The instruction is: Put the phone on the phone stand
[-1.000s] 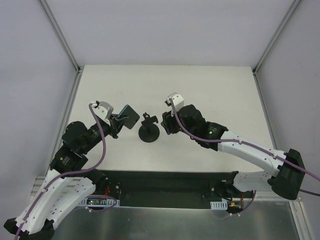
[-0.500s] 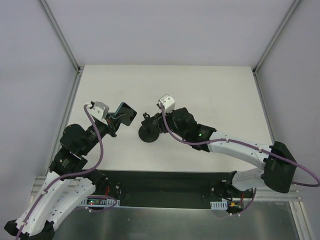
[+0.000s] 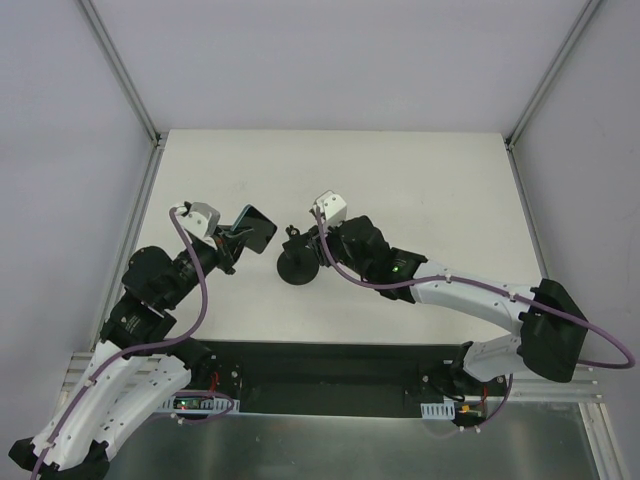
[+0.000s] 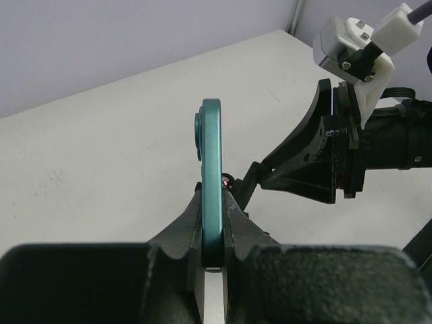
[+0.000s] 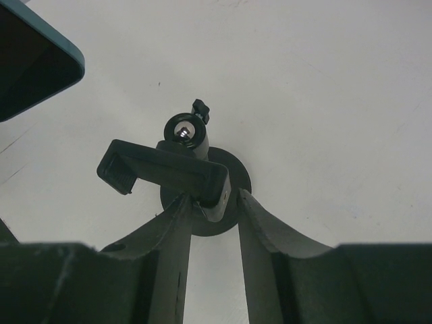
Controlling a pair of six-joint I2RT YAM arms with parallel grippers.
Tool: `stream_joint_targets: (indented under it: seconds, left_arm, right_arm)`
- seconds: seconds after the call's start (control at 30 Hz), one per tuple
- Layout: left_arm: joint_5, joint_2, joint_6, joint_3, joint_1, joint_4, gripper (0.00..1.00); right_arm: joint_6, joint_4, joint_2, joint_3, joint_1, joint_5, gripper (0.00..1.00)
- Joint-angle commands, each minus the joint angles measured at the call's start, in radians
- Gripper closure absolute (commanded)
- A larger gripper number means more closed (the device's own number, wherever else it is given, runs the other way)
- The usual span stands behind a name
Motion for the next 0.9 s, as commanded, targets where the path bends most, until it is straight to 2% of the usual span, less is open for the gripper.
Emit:
stream_joint_targets:
  seconds: [0.0, 0.2, 0.27, 0.33, 0.37, 0.4, 0.5, 0.53, 0.6, 0.63, 0.8, 0.87]
  left_arm:
    - [0.033, -0.010, -0.016, 0.005, -0.005, 0.112, 1.00]
    - [0.101, -0.009, -0.018, 0.003, -0.006, 0.124, 1.00]
    - [0.144, -0.006, -0.016, 0.001, -0.005, 0.129, 1.00]
    - [0.263, -0.006, -0.008, -0.002, -0.006, 0.158, 1.00]
    - [0.309, 0.002, -0.007, -0.002, -0.005, 0.166, 1.00]
    - [0.416, 0.008, 0.001, 0.001, -0.006, 0.170, 1.00]
    - [0.564, 0.030, 0.018, 0.011, -0.005, 0.171, 1.00]
    - [0.664, 0.042, 0.022, 0.011, -0.005, 0.174, 1.00]
    - [0.748, 0.063, 0.028, 0.012, -0.006, 0.187, 1.00]
    - [0.833, 0.092, 0.033, 0.012, -0.005, 0.190, 1.00]
    - [0.989, 0.241, 0.063, 0.047, -0.009, 0.249, 1.00]
    - [0.980, 0.331, 0.106, 0.093, -0.011, 0.250, 1.00]
  right_arm:
    - [-0.016, 0.059, 0.017, 0.024, 0.004, 0.009, 0.66]
    - [-0.017, 0.056, 0.028, 0.031, 0.004, 0.009, 0.77]
    - [-0.019, 0.057, 0.022, 0.034, 0.006, 0.009, 0.86]
    - [-0.014, 0.057, 0.017, 0.036, 0.004, 0.005, 0.97]
    - [-0.013, 0.054, 0.011, 0.036, 0.004, 0.000, 0.99]
    - [-0.014, 0.054, 0.008, 0.037, 0.001, -0.007, 0.99]
    - [-0.029, 0.025, 0.002, 0.048, -0.008, -0.056, 0.99]
    - [-0.033, 0.020, -0.001, 0.047, -0.013, -0.081, 0.99]
    - [-0.033, 0.016, -0.007, 0.045, -0.034, -0.116, 0.99]
    - [-0.034, 0.008, -0.009, 0.047, -0.042, -0.151, 0.99]
    - [-0.029, -0.001, -0.006, 0.059, -0.106, -0.317, 0.99]
    - [-0.029, -0.007, 0.002, 0.065, -0.122, -0.385, 0.99]
